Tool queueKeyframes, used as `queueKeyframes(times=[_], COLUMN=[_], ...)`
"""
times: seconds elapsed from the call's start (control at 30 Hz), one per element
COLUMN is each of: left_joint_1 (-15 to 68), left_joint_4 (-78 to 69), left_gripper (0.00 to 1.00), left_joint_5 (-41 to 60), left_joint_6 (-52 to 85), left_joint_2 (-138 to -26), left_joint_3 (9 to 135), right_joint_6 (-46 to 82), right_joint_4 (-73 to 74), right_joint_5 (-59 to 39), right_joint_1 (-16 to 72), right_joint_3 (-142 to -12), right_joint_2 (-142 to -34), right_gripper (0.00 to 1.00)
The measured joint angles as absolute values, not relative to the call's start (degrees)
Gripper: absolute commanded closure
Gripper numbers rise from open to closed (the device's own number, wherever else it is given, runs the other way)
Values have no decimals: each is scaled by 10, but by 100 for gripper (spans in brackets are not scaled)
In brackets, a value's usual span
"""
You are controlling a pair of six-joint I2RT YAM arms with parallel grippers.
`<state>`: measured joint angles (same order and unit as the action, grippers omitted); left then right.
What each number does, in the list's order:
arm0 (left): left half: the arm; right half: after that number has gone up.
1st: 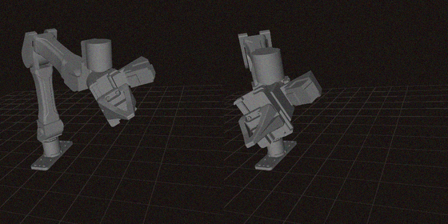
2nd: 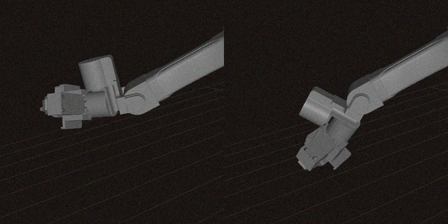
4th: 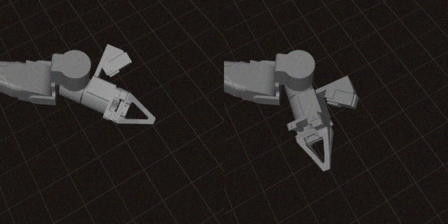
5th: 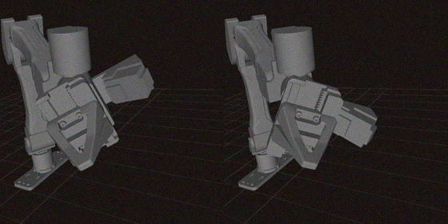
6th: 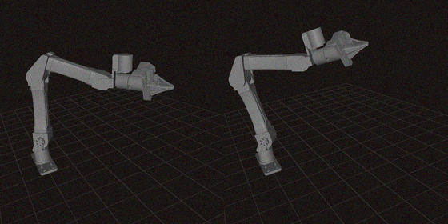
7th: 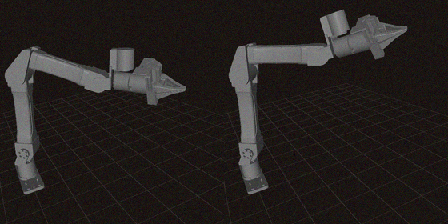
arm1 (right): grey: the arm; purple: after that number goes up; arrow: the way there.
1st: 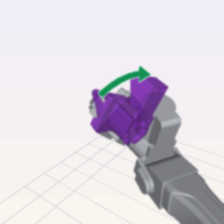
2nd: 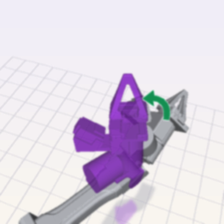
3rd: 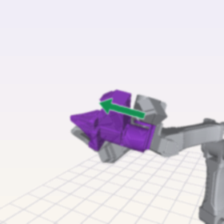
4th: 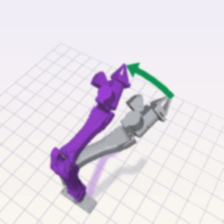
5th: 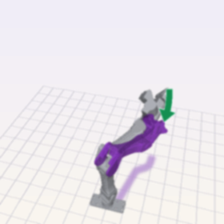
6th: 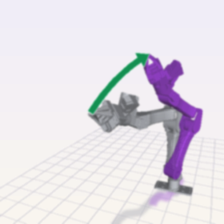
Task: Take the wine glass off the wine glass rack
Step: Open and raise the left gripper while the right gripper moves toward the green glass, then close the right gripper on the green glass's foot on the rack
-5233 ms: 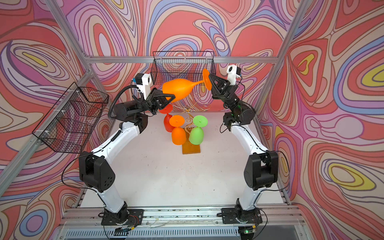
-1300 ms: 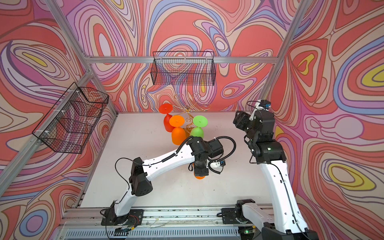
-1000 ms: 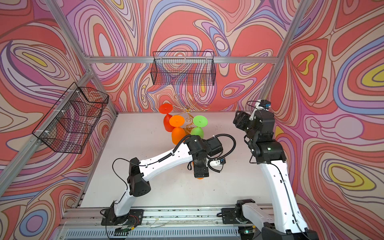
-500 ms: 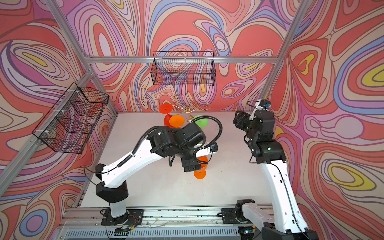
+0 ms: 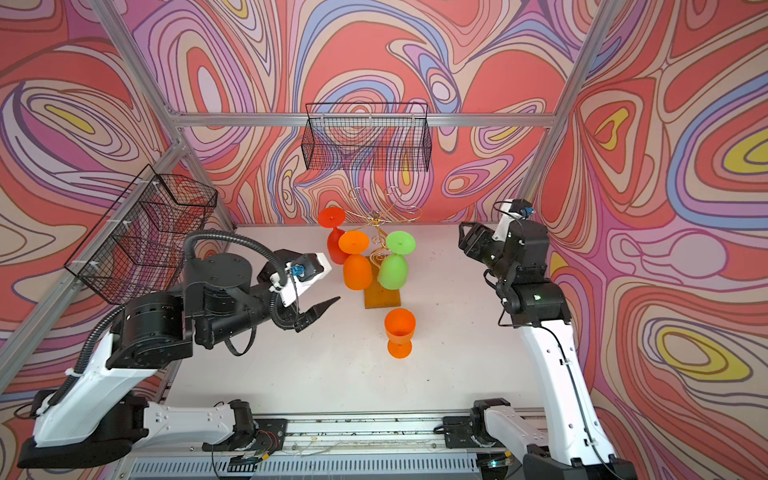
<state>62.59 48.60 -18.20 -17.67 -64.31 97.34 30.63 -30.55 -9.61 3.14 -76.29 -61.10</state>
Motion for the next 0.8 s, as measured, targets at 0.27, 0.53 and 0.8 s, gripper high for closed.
queueKeyframes(times=[0.27, 0.53, 0.8], left_joint_1=[524, 457, 402], left_joint_4=[338, 224, 182], left_gripper=[12, 11, 11], left_joint_5=[-207, -229, -225], left_joint_6=[-148, -111, -73], left_joint_2=[-566, -538, -533], left_joint_3=[818, 736, 715], right_joint_6=[421, 526, 588], right_joint_4=[-181, -68, 22], right_joint_5=[-245, -334, -389], right_joint_1=[31, 31, 31], right_joint_3=[-663, -612, -607], right_joint_2=[-642, -674, -694], right_gripper=[45, 49, 52])
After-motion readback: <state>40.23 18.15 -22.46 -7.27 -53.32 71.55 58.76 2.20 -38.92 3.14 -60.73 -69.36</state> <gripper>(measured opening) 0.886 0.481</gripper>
